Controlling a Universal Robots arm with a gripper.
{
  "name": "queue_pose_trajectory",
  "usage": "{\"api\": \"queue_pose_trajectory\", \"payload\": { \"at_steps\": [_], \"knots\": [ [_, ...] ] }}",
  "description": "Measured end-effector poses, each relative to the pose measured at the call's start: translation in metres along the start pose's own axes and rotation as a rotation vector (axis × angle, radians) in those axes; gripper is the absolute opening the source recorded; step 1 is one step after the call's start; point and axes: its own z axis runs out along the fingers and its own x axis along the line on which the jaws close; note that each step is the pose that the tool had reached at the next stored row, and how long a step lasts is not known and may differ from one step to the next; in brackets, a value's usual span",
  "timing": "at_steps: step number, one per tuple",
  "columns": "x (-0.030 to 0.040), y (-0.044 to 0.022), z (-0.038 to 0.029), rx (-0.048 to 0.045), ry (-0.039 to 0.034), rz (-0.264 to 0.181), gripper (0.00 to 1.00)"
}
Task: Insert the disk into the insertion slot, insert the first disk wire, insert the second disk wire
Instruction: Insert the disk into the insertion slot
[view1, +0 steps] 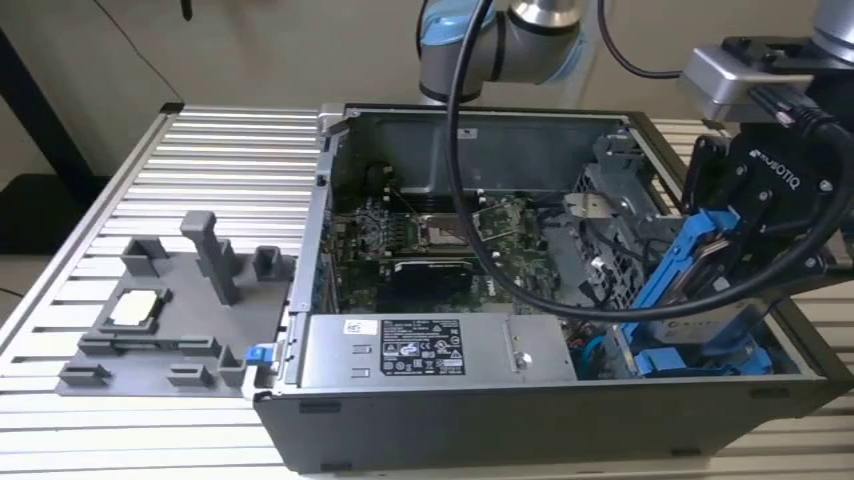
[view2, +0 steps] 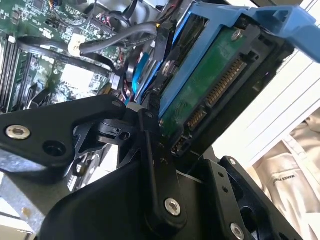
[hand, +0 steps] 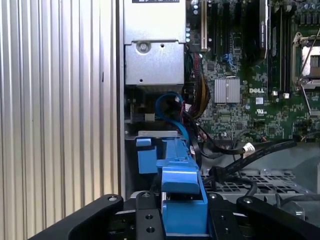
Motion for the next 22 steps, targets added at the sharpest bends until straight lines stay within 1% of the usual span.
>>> {"api": "queue_pose_trajectory", "payload": {
  "at_steps": [5,6,12,13,14,15,16,18,20,22],
  "knots": [
    [-0.0007,-0.0020,0.0087,0.0001,0.0000,-0.002,0.33],
    [-0.0007,-0.0021,0.0091,0.0002,-0.0001,-0.002,0.33],
    [-0.0009,-0.0024,0.0094,0.0006,-0.0007,-0.003,0.33],
    [-0.0008,-0.0024,0.0093,0.0002,-0.0003,-0.003,0.34],
    [-0.0008,-0.0023,0.0093,0.0002,-0.0002,-0.003,0.40],
    [-0.0008,-0.0023,0.0093,0.0002,-0.0001,-0.003,0.40],
    [-0.0007,-0.0022,0.0093,0.0002,-0.0001,-0.003,0.47],
    [-0.0009,-0.0022,0.0093,0.0002,0.0000,-0.003,0.47],
    [-0.0014,-0.0021,0.0081,-0.0004,0.0028,-0.002,0.47],
    [-0.0021,-0.0019,0.0041,-0.0008,0.0080,-0.002,0.47]
  ]
}}
